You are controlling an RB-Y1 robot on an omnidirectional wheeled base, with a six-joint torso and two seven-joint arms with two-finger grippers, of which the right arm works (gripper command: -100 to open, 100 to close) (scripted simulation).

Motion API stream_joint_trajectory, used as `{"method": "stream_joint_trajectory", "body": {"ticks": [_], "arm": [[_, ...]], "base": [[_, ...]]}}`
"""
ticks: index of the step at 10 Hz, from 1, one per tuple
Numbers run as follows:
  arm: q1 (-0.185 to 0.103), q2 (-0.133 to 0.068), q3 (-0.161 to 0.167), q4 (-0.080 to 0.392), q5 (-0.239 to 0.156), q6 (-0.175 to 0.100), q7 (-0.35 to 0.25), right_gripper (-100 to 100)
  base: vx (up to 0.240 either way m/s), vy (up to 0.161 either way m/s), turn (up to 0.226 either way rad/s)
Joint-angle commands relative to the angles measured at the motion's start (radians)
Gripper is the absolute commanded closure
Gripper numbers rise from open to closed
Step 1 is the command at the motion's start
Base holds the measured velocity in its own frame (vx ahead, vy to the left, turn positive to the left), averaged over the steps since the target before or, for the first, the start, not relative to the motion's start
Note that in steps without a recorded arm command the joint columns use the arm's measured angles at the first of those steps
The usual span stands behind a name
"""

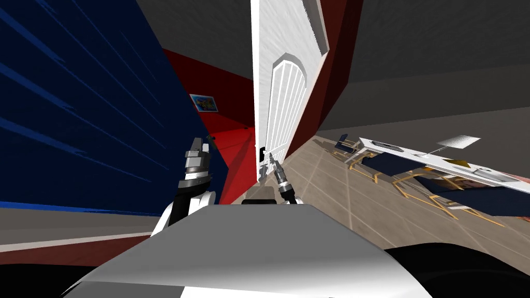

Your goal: Push the door open

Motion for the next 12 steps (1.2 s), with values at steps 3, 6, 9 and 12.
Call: {"method": "stream_joint_trajectory", "body": {"ticks": [3, 6, 9, 12], "arm": [[-0.021, -0.024, 0.056, 0.06, 0.032, 0.01, -0.059, -100], [-0.032, -0.04, 0.112, 0.114, 0.065, 0.014, -0.106, -100], [-0.041, -0.053, 0.161, 0.161, 0.093, 0.019, -0.148, -100], [-0.05, -0.066, 0.207, 0.206, 0.12, 0.023, -0.187, -100]], "base": [[0.13, -0.129, 0.068], [0.142, -0.117, 0.068], [0.129, -0.132, 0.057], [0.157, -0.111, 0.06]]}}
